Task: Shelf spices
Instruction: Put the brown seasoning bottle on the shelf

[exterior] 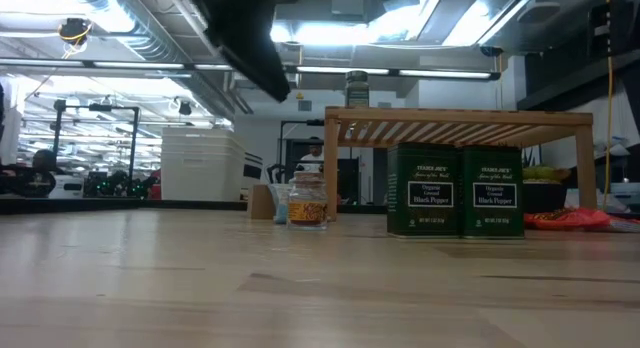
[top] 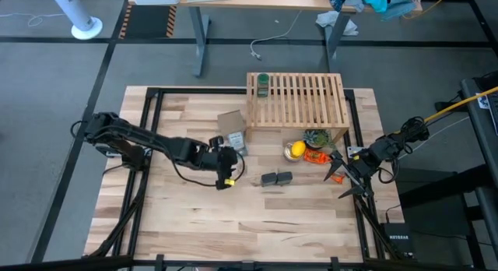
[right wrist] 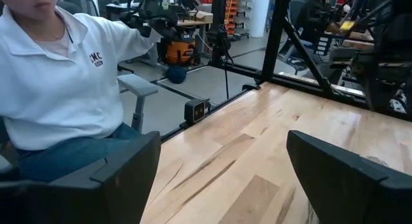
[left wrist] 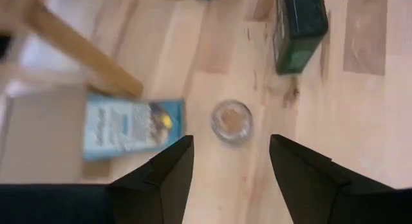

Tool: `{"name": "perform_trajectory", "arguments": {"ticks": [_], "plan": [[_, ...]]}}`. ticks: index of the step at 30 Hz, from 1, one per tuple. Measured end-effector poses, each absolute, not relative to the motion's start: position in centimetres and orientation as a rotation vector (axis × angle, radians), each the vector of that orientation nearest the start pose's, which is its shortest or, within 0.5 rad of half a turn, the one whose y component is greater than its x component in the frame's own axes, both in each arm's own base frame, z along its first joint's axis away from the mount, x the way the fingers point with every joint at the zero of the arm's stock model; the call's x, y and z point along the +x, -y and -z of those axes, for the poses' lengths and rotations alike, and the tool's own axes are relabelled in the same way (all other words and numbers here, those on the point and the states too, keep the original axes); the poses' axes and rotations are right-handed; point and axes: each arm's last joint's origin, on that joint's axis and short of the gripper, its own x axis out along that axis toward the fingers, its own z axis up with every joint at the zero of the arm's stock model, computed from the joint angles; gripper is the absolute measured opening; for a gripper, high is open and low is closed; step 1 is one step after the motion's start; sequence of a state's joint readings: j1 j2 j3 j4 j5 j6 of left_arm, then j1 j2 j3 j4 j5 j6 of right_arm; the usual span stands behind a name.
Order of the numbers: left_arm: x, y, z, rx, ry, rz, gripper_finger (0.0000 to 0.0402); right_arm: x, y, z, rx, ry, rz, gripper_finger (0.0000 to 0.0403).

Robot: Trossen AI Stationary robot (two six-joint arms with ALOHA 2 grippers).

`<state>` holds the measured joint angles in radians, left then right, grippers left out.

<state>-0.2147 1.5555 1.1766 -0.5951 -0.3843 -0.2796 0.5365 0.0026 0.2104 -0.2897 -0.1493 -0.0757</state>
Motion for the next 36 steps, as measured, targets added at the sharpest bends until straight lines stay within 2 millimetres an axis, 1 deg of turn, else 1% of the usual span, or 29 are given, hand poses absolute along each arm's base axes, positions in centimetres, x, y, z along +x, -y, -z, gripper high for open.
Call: {"name": "perform_trajectory", "arguments": {"ticks": [3, 7, 9, 13, 15, 18, 21, 23, 25, 27, 30, 32, 36], "plan": [[31.0, 6.4, -24.7, -0.032, -0.892, -0.337, 0.0196, 6.6, -4.4, -20.5, -0.089, -0.057, -0.688, 0.0344], [30.1, 7.5, -23.4, -0.068, -0.844, -0.479, 0.0196, 6.6, -4.4, -20.5, -0.09, -0.062, -0.689, 0.0344], [29.6, 8.1, -22.8, -0.115, -0.824, -0.519, 0.0196, 6.6, -4.4, -20.5, -0.09, -0.062, -0.689, 0.0344], [28.8, 9.5, -21.2, -0.244, -0.778, -0.536, 0.0196, 6.6, -4.4, -20.5, -0.09, -0.063, -0.689, 0.0344], [28.8, 10.1, -20.3, -0.307, -0.73, -0.533, 0.0196, 6.6, -4.4, -20.5, -0.09, -0.064, -0.689, 0.0344], [29.0, 10.7, -18.4, -0.406, -0.671, -0.537, 0.0196, 6.6, -4.4, -20.5, -0.091, -0.067, -0.69, 0.0344], [29.6, 11.3, -16.4, -0.461, -0.653, -0.508, 0.0196, 6.6, -4.4, -20.3, -0.094, -0.08, -0.69, 0.0344], [30.1, 11.9, -15.0, -0.502, -0.684, -0.453, 0.0196, 6.6, -4.4, -20.3, -0.095, -0.086, -0.69, 0.0344], [30.8, 12.5, -14.0, -0.566, -0.707, -0.375, 0.0196, 6.6, -4.4, -20.3, -0.095, -0.087, -0.69, 0.0344], [31.5, 13.0, -13.6, -0.64, -0.694, -0.29, 0.0196, 6.6, -4.4, -20.3, -0.095, -0.086, -0.69, 0.0344], [32.3, 13.6, -13.4, -0.701, -0.653, -0.203, 0.0196, 6.6, -4.4, -20.3, -0.095, -0.086, -0.69, 0.0344], [32.5, 13.8, -13.5, -0.716, -0.63, -0.183, 0.0196, 6.6, -4.4, -20.3, -0.095, -0.086, -0.69, 0.0344], [32.5, 13.8, -13.4, -0.706, -0.639, -0.184, 0.0196, 6.6, -4.4, -20.2, -0.096, -0.089, -0.69, 0.0344]]}}
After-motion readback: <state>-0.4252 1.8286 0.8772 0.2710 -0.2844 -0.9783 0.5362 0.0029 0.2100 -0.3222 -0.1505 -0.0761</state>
